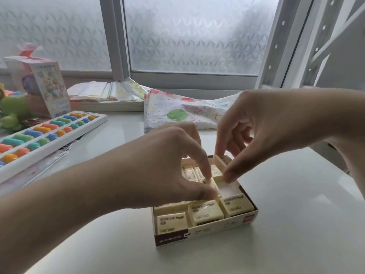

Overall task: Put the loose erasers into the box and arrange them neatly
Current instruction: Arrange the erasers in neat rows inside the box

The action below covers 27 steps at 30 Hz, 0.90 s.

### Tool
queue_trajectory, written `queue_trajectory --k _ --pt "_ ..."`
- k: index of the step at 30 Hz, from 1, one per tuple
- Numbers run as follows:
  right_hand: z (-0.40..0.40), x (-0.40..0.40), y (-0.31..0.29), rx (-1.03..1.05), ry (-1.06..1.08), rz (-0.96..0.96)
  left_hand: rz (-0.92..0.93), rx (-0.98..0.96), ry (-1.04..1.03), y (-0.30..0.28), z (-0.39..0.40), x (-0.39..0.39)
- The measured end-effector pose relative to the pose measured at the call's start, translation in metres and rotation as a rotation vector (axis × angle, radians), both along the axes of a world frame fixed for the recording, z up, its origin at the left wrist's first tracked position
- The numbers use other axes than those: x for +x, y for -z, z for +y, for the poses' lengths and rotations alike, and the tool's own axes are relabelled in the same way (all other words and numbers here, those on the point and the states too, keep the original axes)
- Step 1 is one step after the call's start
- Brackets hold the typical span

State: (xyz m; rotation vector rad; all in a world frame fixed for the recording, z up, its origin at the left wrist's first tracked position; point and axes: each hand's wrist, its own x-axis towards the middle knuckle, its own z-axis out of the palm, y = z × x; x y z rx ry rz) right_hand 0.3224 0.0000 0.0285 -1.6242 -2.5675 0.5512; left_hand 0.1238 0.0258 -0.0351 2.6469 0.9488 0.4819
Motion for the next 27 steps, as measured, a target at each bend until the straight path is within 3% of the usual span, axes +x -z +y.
queue_trajectory --k 9,27 --pt "-0.001 -0.013 0.009 -0.086 0.066 -0.172 0.044 -0.036 -0.016 -0.002 0.000 0.001" --pt "-0.004 -0.023 0.015 -0.051 0.138 -0.219 0.050 -0.052 -0.017 -0.001 0.001 0.002"
